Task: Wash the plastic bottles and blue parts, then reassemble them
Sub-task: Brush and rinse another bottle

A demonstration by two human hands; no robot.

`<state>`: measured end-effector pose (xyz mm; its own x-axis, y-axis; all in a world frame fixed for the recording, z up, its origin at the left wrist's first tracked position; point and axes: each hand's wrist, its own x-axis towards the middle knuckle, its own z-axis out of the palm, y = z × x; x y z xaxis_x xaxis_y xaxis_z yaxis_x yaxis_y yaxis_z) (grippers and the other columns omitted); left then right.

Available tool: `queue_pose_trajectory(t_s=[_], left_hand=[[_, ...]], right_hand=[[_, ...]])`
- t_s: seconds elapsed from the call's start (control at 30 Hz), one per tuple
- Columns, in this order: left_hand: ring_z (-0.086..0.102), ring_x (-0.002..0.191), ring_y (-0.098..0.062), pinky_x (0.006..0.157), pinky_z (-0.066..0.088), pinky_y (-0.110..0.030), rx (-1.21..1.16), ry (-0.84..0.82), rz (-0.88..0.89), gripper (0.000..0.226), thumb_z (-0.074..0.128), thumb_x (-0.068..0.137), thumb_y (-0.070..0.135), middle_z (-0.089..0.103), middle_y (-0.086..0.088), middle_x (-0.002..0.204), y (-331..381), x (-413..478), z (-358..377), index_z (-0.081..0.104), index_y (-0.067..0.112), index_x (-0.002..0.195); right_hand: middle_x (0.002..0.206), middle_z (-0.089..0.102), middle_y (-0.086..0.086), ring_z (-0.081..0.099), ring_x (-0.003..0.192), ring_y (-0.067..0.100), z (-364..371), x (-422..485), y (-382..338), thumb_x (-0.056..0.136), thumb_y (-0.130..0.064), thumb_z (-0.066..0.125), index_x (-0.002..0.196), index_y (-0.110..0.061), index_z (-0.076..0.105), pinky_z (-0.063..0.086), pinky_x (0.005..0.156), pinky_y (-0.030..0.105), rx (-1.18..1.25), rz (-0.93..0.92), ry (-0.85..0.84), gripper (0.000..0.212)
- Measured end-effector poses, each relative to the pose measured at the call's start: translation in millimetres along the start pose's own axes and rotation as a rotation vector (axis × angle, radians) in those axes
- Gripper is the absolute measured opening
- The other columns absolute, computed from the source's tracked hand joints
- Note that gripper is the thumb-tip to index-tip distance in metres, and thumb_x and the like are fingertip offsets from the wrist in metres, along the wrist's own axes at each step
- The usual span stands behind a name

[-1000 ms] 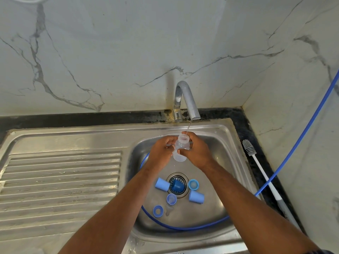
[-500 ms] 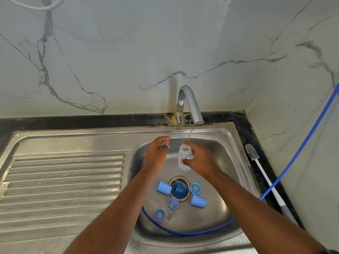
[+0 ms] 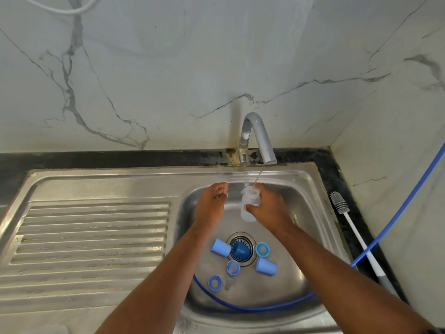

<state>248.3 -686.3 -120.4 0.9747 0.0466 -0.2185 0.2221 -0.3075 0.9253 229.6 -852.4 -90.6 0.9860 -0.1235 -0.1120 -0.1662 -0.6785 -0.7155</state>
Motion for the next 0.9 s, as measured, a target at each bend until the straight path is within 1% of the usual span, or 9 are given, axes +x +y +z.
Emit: queue_pose_trajectory(t_s=[0.13, 0.23, 0.3, 0.4, 0.5, 0.63, 0.73, 0.8, 0.9], left_hand=[[0.067, 0.103, -0.030, 0.095, 0.052, -0.045, -0.044, 0.004, -0.016, 0.017, 0.055, 0.097, 0.006, 0.072, -0.011, 0.102, -4.7, 0.2, 2.9, 0.068, 0.018, 0.099], [0.065, 0.098, -0.034, 0.089, 0.052, -0.046, -0.049, 0.009, -0.018, 0.016, 0.052, 0.099, 0.006, 0.070, -0.015, 0.096, -5.7, -2.1, 6.5, 0.068, 0.007, 0.097], [0.066, 0.096, -0.028, 0.089, 0.052, -0.040, -0.092, -0.001, -0.007, 0.019, 0.052, 0.099, 0.005, 0.071, -0.009, 0.097, -4.3, -4.1, 7.7, 0.068, 0.015, 0.096], [0.063, 0.105, -0.014, 0.095, 0.047, -0.028, -0.127, -0.030, -0.036, 0.030, 0.048, 0.100, 0.002, 0.068, 0.001, 0.110, -5.9, -4.9, 6.6, 0.068, 0.018, 0.114], [0.061, 0.117, -0.012, 0.097, 0.043, -0.019, -0.085, -0.039, -0.069, 0.040, 0.045, 0.099, -0.002, 0.066, 0.004, 0.122, -12.2, -5.2, 8.0, 0.065, 0.015, 0.129], [0.060, 0.116, -0.009, 0.098, 0.046, -0.020, -0.077, -0.044, -0.026, 0.041, 0.044, 0.098, -0.002, 0.064, 0.007, 0.121, -13.5, -6.8, 6.4, 0.065, 0.015, 0.130], [0.061, 0.102, -0.007, 0.090, 0.049, -0.023, -0.079, -0.020, -0.018, 0.035, 0.045, 0.101, 0.004, 0.068, 0.007, 0.111, -17.7, -7.4, 9.3, 0.067, 0.022, 0.121], [0.061, 0.092, -0.006, 0.082, 0.048, -0.022, -0.114, -0.019, -0.017, 0.028, 0.047, 0.104, 0.012, 0.068, 0.012, 0.099, -18.3, -5.5, 13.2, 0.066, 0.032, 0.106], [0.064, 0.100, -0.010, 0.091, 0.052, -0.031, -0.198, -0.033, -0.044, 0.024, 0.050, 0.104, 0.021, 0.070, 0.011, 0.098, -17.5, 0.3, 18.2, 0.066, 0.036, 0.094]], right_hand=[[0.121, 0.064, -0.006, 0.060, 0.108, 0.012, -2.8, 3.2, -8.0, 0.081, -0.021, 0.080, 0.129, -0.025, 0.056, 0.051, 0.092, 0.029, 0.086, -0.056, 0.187, 0.054], [0.123, 0.066, -0.001, 0.063, 0.111, 0.018, 4.3, 1.0, -8.8, 0.080, -0.025, 0.081, 0.131, -0.023, 0.055, 0.051, 0.091, 0.031, -0.016, -0.010, 0.010, 0.057], [0.121, 0.067, -0.003, 0.064, 0.109, 0.016, 5.4, 0.5, -7.5, 0.080, -0.026, 0.080, 0.129, -0.025, 0.055, 0.052, 0.091, 0.030, 0.000, -0.012, 0.033, 0.055], [0.121, 0.063, -0.006, 0.060, 0.107, 0.011, 2.2, 2.2, -10.6, 0.082, -0.023, 0.078, 0.130, -0.025, 0.053, 0.049, 0.090, 0.026, 0.056, -0.045, 0.213, 0.054], [0.119, 0.065, -0.002, 0.063, 0.108, 0.017, 6.0, 0.6, -5.1, 0.082, -0.024, 0.078, 0.129, -0.024, 0.054, 0.047, 0.085, 0.026, -0.019, 0.028, 0.065, 0.052], [0.119, 0.062, -0.004, 0.058, 0.104, 0.011, 2.1, 6.9, -12.6, 0.082, -0.020, 0.078, 0.128, -0.022, 0.052, 0.048, 0.086, 0.025, 0.037, -0.064, 0.215, 0.053], [0.122, 0.064, -0.001, 0.061, 0.110, 0.015, 6.9, 6.7, -14.3, 0.082, -0.020, 0.079, 0.130, -0.022, 0.054, 0.047, 0.087, 0.025, -0.024, -0.021, 0.013, 0.054], [0.122, 0.065, -0.001, 0.063, 0.110, 0.017, 7.6, 6.6, -12.0, 0.082, -0.020, 0.078, 0.129, -0.024, 0.054, 0.051, 0.089, 0.029, 0.010, -0.010, 0.078, 0.054], [0.123, 0.064, -0.002, 0.061, 0.110, 0.015, 5.7, 5.7, -13.6, 0.082, -0.021, 0.077, 0.132, -0.025, 0.051, 0.051, 0.090, 0.028, 0.077, -0.044, 0.175, 0.057]])
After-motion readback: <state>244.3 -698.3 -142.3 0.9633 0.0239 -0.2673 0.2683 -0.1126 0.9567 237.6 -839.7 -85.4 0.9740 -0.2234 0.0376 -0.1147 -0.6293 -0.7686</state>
